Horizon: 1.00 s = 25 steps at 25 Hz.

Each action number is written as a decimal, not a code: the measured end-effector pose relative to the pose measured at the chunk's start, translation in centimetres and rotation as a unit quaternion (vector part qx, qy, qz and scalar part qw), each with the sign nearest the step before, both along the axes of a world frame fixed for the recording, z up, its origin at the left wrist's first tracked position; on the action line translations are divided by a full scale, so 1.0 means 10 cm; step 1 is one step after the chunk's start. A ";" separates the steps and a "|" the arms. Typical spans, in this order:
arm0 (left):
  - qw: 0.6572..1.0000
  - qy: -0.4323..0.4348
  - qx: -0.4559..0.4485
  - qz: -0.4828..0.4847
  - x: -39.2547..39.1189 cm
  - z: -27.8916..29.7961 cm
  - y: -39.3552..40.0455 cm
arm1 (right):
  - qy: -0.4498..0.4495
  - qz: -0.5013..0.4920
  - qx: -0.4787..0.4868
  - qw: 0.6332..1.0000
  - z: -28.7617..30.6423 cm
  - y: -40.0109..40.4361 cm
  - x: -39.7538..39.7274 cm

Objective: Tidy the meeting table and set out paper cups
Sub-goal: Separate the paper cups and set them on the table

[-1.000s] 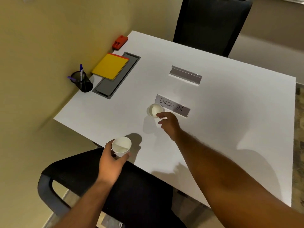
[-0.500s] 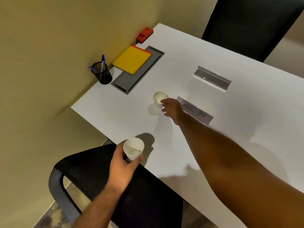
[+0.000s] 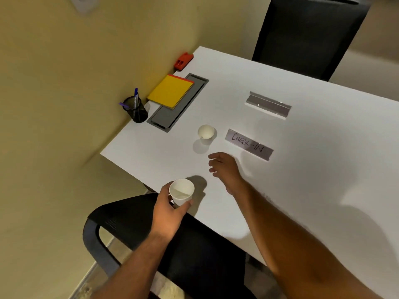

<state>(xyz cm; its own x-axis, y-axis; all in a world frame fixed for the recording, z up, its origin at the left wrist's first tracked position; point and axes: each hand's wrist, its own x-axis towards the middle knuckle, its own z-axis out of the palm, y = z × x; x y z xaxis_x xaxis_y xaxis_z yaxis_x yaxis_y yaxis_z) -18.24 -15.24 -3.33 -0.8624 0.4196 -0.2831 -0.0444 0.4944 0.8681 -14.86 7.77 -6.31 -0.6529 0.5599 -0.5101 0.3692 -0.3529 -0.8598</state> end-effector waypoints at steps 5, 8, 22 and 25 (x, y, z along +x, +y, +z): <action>0.998 0.045 0.001 -0.038 0.07 0.24 -0.04 | 0.052 0.014 0.019 0.998 0.41 -0.60 0.46; 0.997 0.065 0.009 -0.048 0.25 0.34 -0.12 | 0.086 0.038 0.028 0.995 0.64 -0.91 0.75; 0.975 0.089 0.082 -0.184 1.69 0.85 -0.45 | 0.043 0.048 0.253 0.965 1.30 -1.52 2.59; 0.972 0.067 0.086 -0.209 2.04 0.84 -0.30 | 0.022 0.028 0.280 0.959 1.33 -1.44 2.98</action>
<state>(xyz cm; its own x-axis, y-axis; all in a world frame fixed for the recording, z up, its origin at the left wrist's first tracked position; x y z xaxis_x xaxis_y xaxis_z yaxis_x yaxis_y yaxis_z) 2.16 -18.27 5.03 -0.6313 0.7719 -0.0747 0.2478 0.2920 0.9237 14.94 -6.60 6.97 -0.7038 0.7017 -0.1105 0.3323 0.1878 -0.9243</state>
